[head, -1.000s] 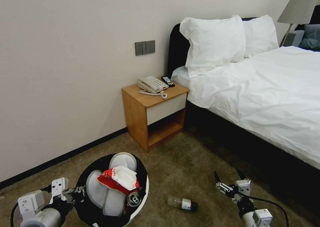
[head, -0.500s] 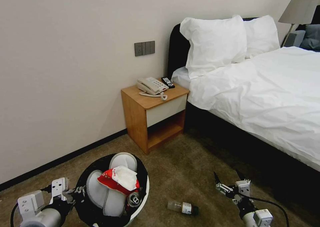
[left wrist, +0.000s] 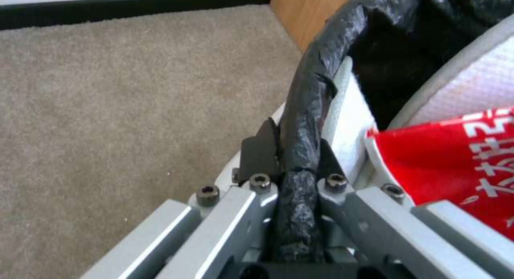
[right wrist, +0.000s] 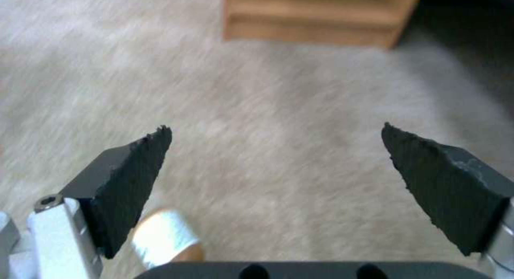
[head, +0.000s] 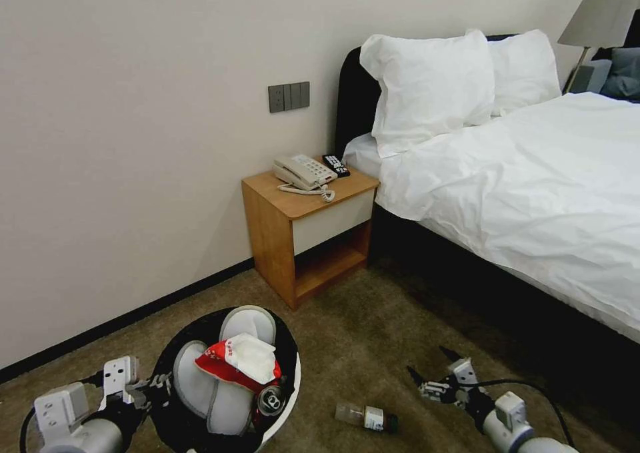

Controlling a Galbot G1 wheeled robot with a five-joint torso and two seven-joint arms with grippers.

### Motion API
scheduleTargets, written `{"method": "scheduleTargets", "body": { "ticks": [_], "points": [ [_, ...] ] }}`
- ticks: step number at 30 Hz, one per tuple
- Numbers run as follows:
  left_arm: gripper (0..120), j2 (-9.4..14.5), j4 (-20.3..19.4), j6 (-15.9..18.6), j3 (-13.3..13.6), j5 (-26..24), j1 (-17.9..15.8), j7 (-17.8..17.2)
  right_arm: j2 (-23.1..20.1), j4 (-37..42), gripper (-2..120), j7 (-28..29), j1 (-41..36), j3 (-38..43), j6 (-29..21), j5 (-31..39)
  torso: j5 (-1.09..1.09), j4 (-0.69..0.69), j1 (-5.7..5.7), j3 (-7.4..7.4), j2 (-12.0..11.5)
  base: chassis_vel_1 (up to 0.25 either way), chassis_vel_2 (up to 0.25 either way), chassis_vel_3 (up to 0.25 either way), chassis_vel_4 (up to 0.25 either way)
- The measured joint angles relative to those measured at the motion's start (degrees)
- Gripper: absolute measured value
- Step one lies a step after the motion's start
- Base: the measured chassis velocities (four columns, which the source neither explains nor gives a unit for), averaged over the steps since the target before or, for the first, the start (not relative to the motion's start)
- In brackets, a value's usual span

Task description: Pick up the trash bin, then pick up the garbage from the floor and place it into the trash bin.

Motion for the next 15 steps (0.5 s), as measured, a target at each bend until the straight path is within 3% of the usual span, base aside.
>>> {"method": "scheduleTargets", "body": {
  "ticks": [8, 15],
  "points": [
    [2, -0.1, -0.2, 0.0, 0.1, 0.5, -0.2, -0.1, -0.2, -11.6, 100, -6.0, 9.8, -9.2, 2.4, -5.8, 0.00, 0.00, 0.00, 0.01, 0.0, 0.000, 0.000, 0.000, 0.000],
    [2, -0.2, 0.0, 0.0, 0.3, 0.8, -0.3, -0.1, 0.3, -15.7, 100, -7.5, 13.5, -13.0, 3.4, -6.7, 0.00, -0.01, 0.00, 0.01, 0.0, 0.000, 0.000, 0.000, 0.000]
  ]
}}
